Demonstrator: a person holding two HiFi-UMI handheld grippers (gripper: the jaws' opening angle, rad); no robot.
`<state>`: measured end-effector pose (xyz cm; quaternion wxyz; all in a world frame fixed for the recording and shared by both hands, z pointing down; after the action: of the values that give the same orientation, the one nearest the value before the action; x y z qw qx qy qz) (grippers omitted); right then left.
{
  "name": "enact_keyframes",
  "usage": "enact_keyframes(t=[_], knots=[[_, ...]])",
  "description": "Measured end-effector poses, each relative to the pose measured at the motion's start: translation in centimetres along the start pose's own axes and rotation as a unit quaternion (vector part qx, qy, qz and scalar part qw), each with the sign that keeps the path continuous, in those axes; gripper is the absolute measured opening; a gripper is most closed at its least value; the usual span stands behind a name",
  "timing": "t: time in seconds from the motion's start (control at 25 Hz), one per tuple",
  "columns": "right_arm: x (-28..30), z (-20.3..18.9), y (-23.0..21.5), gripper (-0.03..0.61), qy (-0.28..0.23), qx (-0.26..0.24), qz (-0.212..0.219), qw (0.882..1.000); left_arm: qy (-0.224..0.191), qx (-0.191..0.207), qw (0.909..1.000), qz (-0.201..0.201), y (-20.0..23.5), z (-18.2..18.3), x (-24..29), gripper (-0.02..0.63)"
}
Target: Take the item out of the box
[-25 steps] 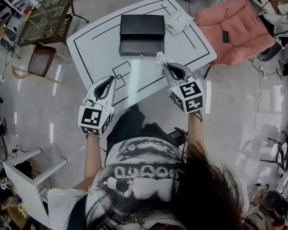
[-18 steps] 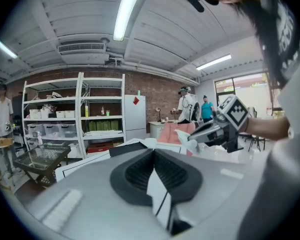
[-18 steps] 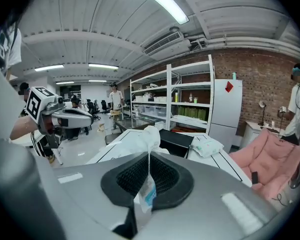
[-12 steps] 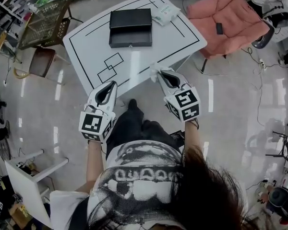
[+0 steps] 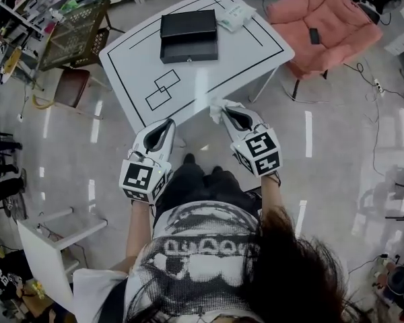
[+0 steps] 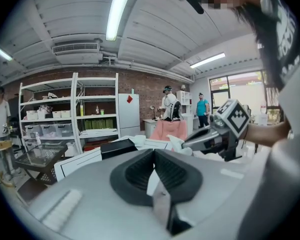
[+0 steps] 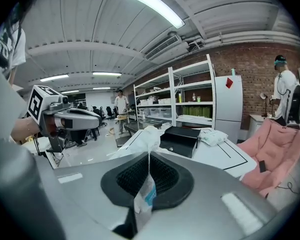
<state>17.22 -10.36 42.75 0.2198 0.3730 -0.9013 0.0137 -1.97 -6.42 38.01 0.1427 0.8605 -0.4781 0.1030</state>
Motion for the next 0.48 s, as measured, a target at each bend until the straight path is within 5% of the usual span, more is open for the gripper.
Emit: enact_keyframes(t=[0.48], knots=[[0.4,2.2,5.6,0.014,-0.003,0.006,-0.008,1.000,-0.005,0.008,0.9996,-0.026,2.1,0.3,-4.5,0.000]])
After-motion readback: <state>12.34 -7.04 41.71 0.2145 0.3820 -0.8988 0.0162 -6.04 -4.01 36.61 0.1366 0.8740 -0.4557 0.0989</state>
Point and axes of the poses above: the fingertips, and each gripper's own axes: x forward along the fingers, y to its left, z out of its top, the point moved 6 cm from there along -x, backward along the fingers, and after that the axes turned 13 degrees about -x, right-handed, at the moved point
